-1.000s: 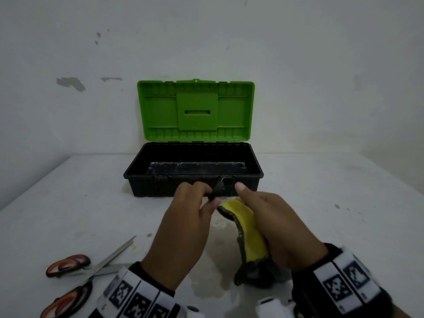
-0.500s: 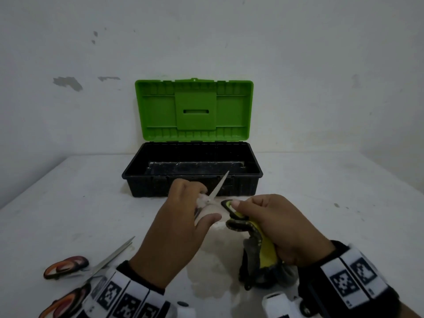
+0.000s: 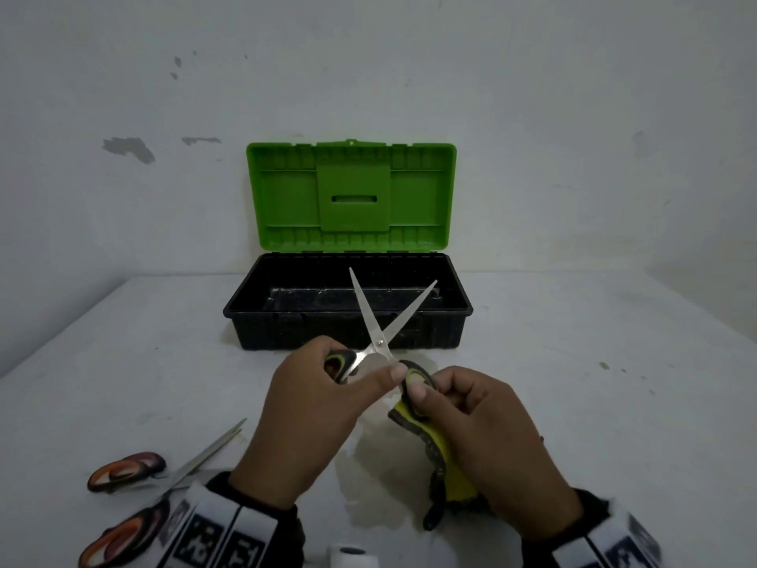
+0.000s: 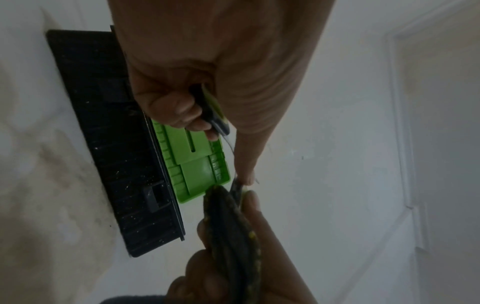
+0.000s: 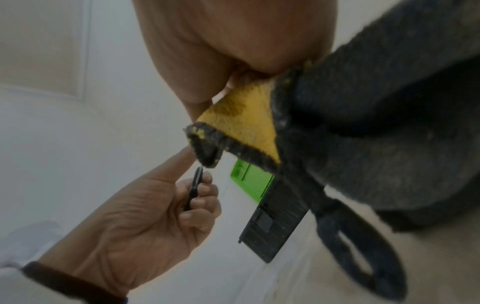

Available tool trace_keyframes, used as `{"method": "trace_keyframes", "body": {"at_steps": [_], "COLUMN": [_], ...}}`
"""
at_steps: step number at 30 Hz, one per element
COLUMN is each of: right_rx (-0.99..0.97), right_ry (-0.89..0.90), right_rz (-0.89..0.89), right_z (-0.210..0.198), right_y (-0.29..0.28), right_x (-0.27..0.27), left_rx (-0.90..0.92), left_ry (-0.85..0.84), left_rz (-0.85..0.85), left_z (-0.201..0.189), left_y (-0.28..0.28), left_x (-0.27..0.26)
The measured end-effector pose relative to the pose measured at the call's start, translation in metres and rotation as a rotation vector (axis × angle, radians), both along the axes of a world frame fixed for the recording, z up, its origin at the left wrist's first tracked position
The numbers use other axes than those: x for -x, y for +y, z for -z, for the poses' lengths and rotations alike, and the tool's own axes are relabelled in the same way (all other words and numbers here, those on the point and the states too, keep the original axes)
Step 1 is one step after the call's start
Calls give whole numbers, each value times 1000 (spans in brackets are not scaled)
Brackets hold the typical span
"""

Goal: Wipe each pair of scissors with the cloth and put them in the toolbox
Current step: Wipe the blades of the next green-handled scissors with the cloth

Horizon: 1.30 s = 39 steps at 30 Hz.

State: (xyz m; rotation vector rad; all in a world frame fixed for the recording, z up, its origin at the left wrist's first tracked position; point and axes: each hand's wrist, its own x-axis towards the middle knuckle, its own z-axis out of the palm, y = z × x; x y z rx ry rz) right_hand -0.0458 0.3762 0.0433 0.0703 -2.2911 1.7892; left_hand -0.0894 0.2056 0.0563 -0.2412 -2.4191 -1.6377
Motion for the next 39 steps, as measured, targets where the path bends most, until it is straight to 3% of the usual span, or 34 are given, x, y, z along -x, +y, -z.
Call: {"method": "trace_keyframes", "body": {"at_steps": [5,11,14,19,25,31,36,39], "right_rx": [-62,13,62,-73,-141,-19,-21,-3], "right_ry": [-127,57,126,201,244,218,215,240], "right_rz": [-176,103,104,98,270,386,311,356], "right_z": [-13,-31,-33,-23,-5,-5,-7,-9], "right_y": [26,51,38,6,-13,-10,-13,-4], "right_x": [-2,8,9,9,18,28,24,27], "left_rx": [33,151,183,242,276,269,214,203], "left_ry": [48,99,88,84,93,154,152,170], "left_rz": [-35,-66,-73,-89,-107,-86,-86,-66], "left_z": [-2,-6,-6,-7,-5,-3,-1,0], "left_y": [-5,-4,1,7,8,7,8,6], "left_x": [-1,-5,-6,-9,-10,-11,-8,-8]}}
